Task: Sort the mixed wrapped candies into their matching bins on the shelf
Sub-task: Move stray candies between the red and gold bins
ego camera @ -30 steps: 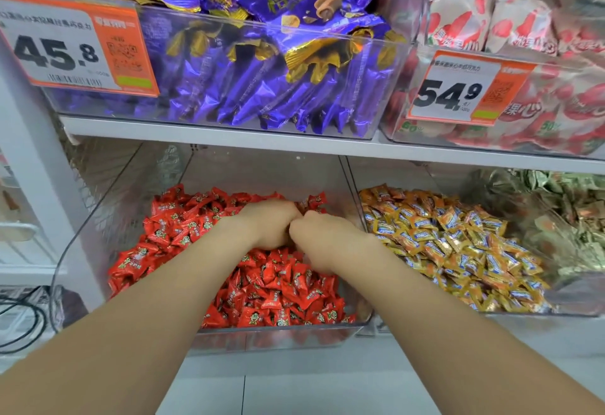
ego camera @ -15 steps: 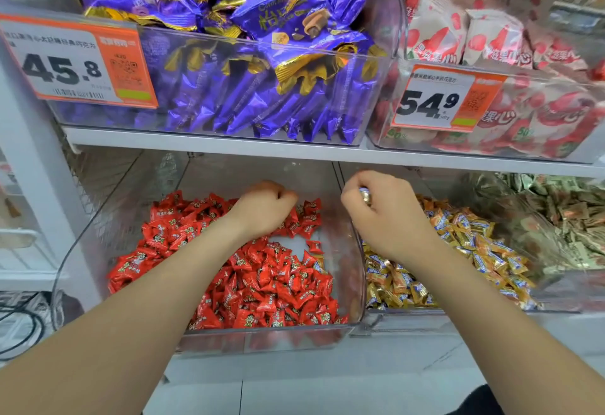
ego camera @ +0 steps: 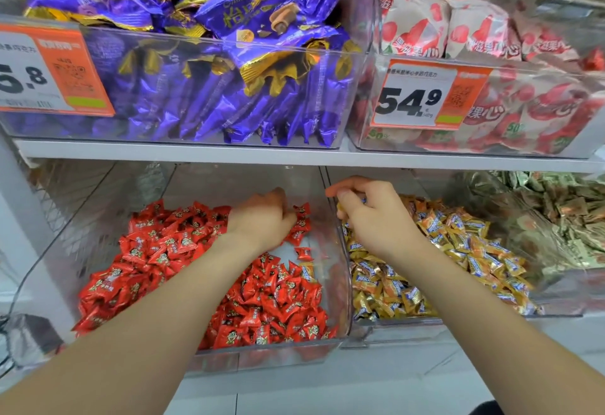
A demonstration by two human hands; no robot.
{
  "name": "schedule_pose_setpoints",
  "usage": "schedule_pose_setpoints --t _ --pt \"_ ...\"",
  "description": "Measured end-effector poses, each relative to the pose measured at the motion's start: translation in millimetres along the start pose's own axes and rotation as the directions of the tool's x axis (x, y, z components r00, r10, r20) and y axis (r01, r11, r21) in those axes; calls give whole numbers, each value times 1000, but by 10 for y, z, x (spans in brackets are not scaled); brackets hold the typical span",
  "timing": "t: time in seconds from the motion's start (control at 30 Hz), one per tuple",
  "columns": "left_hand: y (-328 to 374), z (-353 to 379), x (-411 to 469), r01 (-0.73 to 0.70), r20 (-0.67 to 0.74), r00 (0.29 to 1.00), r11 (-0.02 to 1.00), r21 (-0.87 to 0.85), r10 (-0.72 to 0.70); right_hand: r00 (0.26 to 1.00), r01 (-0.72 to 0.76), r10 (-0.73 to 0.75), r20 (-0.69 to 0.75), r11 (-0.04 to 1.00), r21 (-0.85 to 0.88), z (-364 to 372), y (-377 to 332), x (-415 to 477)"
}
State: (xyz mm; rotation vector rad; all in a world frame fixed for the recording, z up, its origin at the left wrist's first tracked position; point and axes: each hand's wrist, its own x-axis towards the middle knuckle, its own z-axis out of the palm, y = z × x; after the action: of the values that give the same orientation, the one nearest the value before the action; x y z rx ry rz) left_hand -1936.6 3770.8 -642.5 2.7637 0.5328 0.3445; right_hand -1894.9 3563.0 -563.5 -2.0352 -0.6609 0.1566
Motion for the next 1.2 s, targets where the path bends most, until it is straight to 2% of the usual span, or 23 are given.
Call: schedule_pose_setpoints --t 0.1,0.3,0.4,0.47,0.53,0.6,0.67,0.77,0.87,0.93,1.0,1.1,1.2 --pt "-37 80 10 -71 118 991 991 112 57 1000 6 -6 19 1000 2 1 -8 19" --pt "-96 -116 -49 -89 113 991 989 119 75 999 -33 30 45 997 69 -16 13 30" --pt "-79 -375 -110 5 28 1000 999 -52 -3 996 -69 61 63 988 138 -9 25 34" --pt "-38 -500 -174 -2 38 999 990 -142 8 994 -97 84 70 975 202 -9 19 24" --pt "30 -517 -265 -78 134 985 975 -209 108 992 -121 105 75 962 247 -15 -1 6" --pt "111 -452 -365 -199 226 941 953 -229 251 988 -153 137 73 946 285 -17 -13 -6" --pt "189 -322 -415 -283 292 898 940 -189 329 983 -182 168 70 935 303 -22 -1 -8" --pt "318 -199 -436 -326 378 877 945 19 295 981 -191 172 90 939 287 -52 25 -14" --pt "375 -130 -422 -358 430 864 921 156 263 981 -183 156 117 944 273 -78 31 -23" --pt "391 -120 -439 -387 413 869 894 225 273 982 -173 149 115 956 235 -86 39 -19" --pt "362 -122 -442 -362 389 884 907 217 260 985 -157 139 106 971 183 -92 49 -20" --pt "277 -287 -437 -181 294 939 983 -12 177 988 -133 121 92 981 141 -117 36 -22" --pt "270 -559 -476 -109 75 988 960 -259 133 989 -118 103 107 983 141 -184 -52 -59"
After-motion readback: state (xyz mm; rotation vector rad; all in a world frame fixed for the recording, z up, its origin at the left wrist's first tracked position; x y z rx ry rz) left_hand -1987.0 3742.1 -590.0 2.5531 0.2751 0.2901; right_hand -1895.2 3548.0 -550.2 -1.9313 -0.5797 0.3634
